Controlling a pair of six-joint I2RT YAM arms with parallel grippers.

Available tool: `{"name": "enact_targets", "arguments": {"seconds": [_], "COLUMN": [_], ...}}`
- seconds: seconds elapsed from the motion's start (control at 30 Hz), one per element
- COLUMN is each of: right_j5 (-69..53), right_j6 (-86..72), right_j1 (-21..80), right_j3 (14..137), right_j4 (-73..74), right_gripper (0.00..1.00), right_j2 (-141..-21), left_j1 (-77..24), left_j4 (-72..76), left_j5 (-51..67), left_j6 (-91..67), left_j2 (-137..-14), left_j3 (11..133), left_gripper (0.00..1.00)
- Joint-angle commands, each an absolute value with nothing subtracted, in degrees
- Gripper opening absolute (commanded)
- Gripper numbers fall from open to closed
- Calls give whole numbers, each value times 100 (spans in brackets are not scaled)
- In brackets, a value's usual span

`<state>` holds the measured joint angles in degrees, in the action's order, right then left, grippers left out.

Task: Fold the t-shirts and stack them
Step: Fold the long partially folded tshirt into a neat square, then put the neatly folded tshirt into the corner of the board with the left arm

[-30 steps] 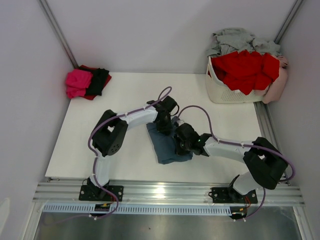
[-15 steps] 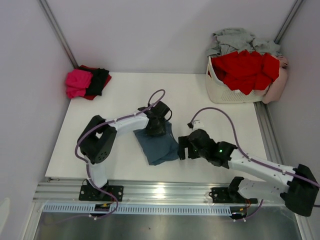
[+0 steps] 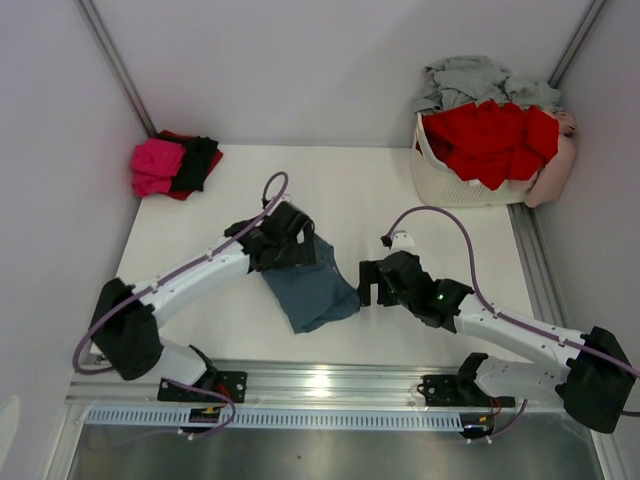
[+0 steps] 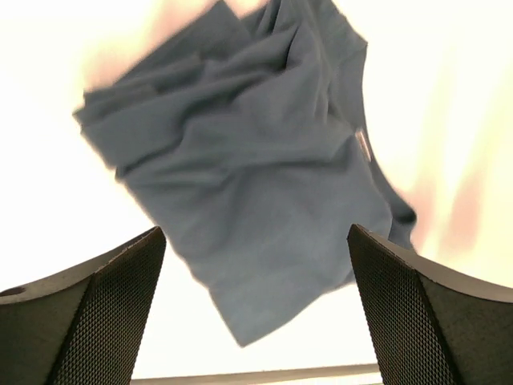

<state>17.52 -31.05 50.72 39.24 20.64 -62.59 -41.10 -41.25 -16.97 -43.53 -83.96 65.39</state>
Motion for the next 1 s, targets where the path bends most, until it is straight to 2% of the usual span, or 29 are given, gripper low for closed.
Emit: {"name": "enact_targets", "arguments": {"seconds": [0.0, 0.17, 0.3, 0.7, 0.9, 0.97], "right_j5": [1705, 1784, 1697, 1213, 1239, 1231], "right_j6": [-3085, -2953, -2848, -2795, -2839, -2865], "right_j1": [5062, 5036, 5027, 4913, 4904, 4896], "right_j3": [3964, 3999, 4131, 4245, 4289, 4298], "right_j4": [1688, 1582, 1547, 1371, 1494, 1520], "right_gripper": [99, 99, 99, 97, 95, 95], "right_j2": [-6197, -5881, -5757, -5818, -5801, -5801], "left_j1": [-3939, -3665, -3577, -3577, -3577, -3577], "left_j4": [-4272, -3473, -3147, -1189, -835, -774], "left_j5": [-1454, -695, -396, 413, 606, 641], "left_j6": [-4614, -5132, -5300, -5177, -5142, -5107], "left_j2": [-7657, -6882, -6934, -7663, -8085, -8340], "left_j3": [5848, 4284, 3912, 3507, 3524, 3620], "left_gripper": [99, 99, 99, 99, 99, 96]}}
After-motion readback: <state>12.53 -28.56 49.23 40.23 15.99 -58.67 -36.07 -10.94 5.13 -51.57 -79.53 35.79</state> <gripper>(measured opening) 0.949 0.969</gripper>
